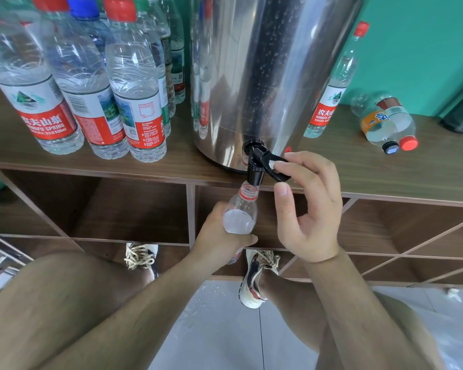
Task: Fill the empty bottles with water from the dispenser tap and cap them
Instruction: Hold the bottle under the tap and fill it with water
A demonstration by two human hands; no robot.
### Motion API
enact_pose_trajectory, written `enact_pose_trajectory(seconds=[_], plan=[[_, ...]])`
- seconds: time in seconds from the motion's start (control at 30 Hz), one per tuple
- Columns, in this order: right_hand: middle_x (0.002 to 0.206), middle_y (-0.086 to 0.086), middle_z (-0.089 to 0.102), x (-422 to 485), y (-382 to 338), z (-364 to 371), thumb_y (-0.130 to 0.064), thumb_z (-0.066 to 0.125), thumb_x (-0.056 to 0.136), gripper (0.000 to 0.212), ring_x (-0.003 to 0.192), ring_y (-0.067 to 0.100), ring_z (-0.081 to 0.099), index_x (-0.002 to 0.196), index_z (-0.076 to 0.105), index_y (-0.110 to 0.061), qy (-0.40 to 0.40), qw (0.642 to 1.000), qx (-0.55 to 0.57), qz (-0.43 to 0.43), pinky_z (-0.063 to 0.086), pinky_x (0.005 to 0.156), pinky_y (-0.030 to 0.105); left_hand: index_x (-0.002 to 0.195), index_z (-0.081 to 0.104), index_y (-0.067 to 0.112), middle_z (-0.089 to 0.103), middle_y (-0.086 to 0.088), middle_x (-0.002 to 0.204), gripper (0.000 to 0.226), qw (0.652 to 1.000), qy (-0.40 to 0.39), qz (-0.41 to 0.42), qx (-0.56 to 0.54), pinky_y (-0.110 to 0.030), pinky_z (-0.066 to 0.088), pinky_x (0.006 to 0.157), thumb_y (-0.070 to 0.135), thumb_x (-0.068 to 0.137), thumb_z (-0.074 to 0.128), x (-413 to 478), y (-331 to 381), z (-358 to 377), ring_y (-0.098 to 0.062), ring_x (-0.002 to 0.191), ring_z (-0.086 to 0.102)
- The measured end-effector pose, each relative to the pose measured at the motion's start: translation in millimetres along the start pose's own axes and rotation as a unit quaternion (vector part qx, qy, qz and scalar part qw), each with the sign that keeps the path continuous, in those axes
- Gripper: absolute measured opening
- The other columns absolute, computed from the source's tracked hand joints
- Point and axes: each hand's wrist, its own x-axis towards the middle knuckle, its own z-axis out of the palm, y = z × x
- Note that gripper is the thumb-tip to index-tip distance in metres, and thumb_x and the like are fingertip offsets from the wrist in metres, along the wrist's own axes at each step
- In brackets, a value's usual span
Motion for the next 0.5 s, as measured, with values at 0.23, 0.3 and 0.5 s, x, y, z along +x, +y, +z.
enact_pose_trajectory(seconds=[0.23, 0.3, 0.5], plan=[[0.121, 0.017, 0.062, 0.9, -0.1, -1.5, -0.015, 0.057, 0.099, 0.028, 0.115, 0.028, 0.061, 0.114, 0.072, 0.002, -0.003, 1.000, 0.003, -0.001, 0.049, 0.089, 0.060, 0.125, 0.039, 0.040, 0.054, 0.015, 0.119, 0.075, 1.000, -0.001, -0.003, 0.018, -0.012, 0.038, 0.071, 0.027, 0.074, 0.092, 0.2, 1.0, 1.1, -0.010, 0.109, 0.055], [0.121, 0.017, 0.062, 1.0, -0.4, -1.4, -0.015, 0.057, 0.099, 0.028, 0.115, 0.028, 0.061, 0.114, 0.072, 0.003, -0.004, 1.000, 0.002, -0.001, 0.049, 0.089, 0.059, 0.124, 0.037, 0.041, 0.053, 0.016, 0.119, 0.075, 1.000, -0.002, -0.005, 0.024, -0.011, 0.037, 0.070, 0.028, 0.074, 0.091, 0.1, 0.8, 1.3, -0.010, 0.108, 0.054], [0.122, 0.014, 0.061, 0.0, -0.3, -1.4, -0.016, 0.057, 0.099, 0.028, 0.115, 0.027, 0.060, 0.114, 0.072, 0.002, -0.006, 1.000, 0.004, 0.001, 0.050, 0.086, 0.059, 0.125, 0.039, 0.041, 0.055, 0.015, 0.120, 0.076, 1.000, -0.003, 0.000, 0.014, -0.014, 0.039, 0.072, 0.027, 0.073, 0.092, 0.6, -0.6, 1.4, -0.010, 0.106, 0.055]])
